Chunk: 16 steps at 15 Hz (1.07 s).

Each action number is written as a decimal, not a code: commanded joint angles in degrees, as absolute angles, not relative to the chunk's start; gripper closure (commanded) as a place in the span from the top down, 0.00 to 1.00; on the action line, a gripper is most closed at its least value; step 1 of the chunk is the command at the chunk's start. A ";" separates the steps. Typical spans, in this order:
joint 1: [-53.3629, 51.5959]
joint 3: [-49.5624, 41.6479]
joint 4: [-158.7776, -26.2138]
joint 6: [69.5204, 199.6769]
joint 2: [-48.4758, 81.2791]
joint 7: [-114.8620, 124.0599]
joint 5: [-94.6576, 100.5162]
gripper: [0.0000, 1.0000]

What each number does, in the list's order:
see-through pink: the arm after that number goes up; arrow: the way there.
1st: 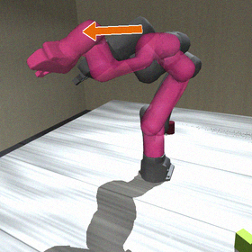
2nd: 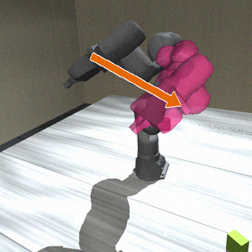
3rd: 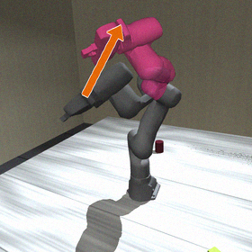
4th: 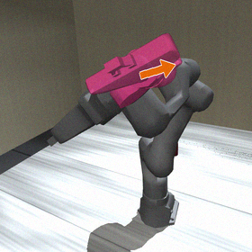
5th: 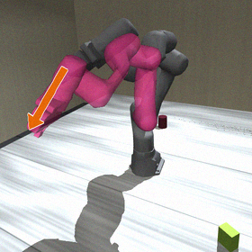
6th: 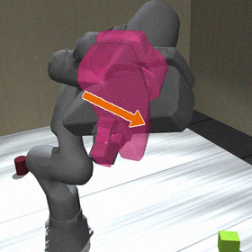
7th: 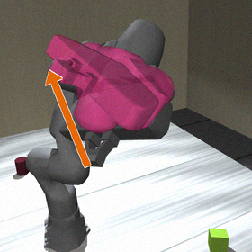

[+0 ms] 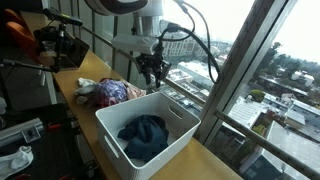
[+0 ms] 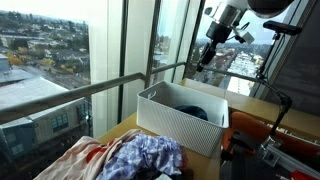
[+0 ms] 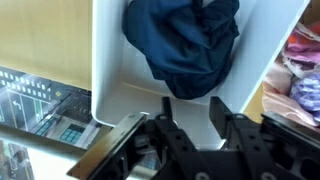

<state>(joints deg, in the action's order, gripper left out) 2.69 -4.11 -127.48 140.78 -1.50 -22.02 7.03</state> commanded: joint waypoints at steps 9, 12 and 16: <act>-6.91 7.62 -127.73 145.82 6.84 -23.21 -3.95 1.00; -8.51 10.35 -126.53 148.49 11.70 -23.25 -3.56 1.00; -9.08 11.84 -124.98 151.18 17.59 -22.46 -0.68 1.00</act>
<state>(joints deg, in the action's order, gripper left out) -9.32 10.92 -127.58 149.47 13.21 -22.35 -2.21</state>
